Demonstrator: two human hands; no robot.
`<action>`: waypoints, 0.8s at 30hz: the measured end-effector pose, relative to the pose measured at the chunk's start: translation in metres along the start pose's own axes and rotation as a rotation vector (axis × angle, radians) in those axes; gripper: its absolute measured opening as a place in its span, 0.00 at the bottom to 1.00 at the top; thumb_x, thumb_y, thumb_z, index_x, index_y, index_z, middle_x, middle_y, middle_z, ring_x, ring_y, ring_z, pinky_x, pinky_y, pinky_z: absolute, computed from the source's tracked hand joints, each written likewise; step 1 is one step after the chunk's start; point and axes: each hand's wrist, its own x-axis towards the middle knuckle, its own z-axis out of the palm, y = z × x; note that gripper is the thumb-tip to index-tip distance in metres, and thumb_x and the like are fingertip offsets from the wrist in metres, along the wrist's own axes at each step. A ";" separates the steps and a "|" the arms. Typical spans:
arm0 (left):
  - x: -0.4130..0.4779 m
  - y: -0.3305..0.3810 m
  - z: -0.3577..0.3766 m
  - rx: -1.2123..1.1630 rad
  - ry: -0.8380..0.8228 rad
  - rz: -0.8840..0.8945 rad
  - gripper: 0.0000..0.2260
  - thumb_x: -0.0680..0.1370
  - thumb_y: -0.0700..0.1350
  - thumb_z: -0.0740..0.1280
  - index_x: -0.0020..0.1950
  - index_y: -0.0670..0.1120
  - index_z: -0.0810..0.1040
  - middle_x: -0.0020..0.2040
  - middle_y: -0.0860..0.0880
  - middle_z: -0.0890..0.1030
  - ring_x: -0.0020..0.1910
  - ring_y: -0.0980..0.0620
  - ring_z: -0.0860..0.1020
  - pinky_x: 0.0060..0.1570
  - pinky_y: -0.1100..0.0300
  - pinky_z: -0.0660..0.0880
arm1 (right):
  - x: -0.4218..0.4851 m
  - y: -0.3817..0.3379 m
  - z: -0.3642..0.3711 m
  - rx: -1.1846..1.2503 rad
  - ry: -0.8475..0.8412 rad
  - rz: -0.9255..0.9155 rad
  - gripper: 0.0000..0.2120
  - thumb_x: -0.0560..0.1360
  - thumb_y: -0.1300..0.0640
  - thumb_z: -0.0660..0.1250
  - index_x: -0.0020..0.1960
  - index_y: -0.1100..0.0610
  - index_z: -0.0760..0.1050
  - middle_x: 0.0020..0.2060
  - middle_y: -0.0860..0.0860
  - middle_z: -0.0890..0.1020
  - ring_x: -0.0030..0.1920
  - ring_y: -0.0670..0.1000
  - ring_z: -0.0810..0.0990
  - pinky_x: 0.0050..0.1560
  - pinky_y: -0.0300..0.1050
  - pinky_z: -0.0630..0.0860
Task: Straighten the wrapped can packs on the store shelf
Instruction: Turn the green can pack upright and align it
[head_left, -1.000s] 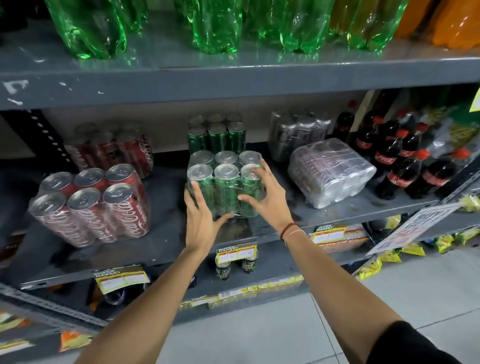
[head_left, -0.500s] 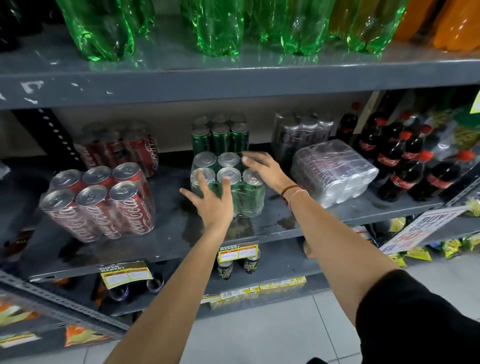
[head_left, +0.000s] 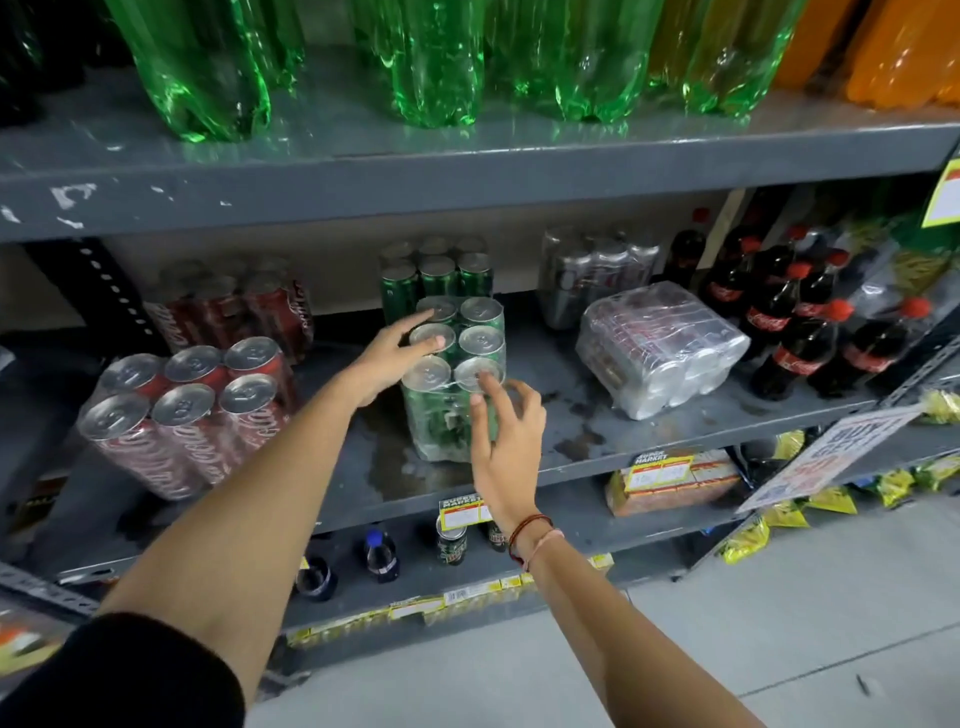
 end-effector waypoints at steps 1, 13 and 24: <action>-0.002 0.002 0.000 0.025 0.042 0.004 0.23 0.75 0.51 0.68 0.70 0.52 0.69 0.72 0.48 0.69 0.69 0.51 0.67 0.63 0.61 0.66 | 0.003 0.000 -0.004 0.041 -0.018 0.002 0.17 0.79 0.45 0.56 0.64 0.47 0.73 0.57 0.48 0.68 0.57 0.48 0.67 0.55 0.37 0.65; -0.086 0.011 0.129 0.003 0.590 -0.079 0.52 0.64 0.60 0.75 0.77 0.52 0.44 0.75 0.37 0.32 0.75 0.34 0.39 0.70 0.38 0.50 | 0.161 0.001 -0.006 -0.092 -0.621 0.108 0.34 0.73 0.37 0.64 0.75 0.45 0.59 0.78 0.54 0.52 0.77 0.55 0.46 0.75 0.54 0.47; -0.048 -0.020 0.045 0.100 0.352 0.056 0.51 0.56 0.49 0.82 0.73 0.53 0.58 0.76 0.38 0.51 0.75 0.39 0.55 0.71 0.48 0.60 | 0.131 0.012 -0.016 -0.356 -0.449 0.058 0.36 0.67 0.32 0.66 0.71 0.45 0.66 0.67 0.61 0.62 0.68 0.65 0.60 0.68 0.54 0.62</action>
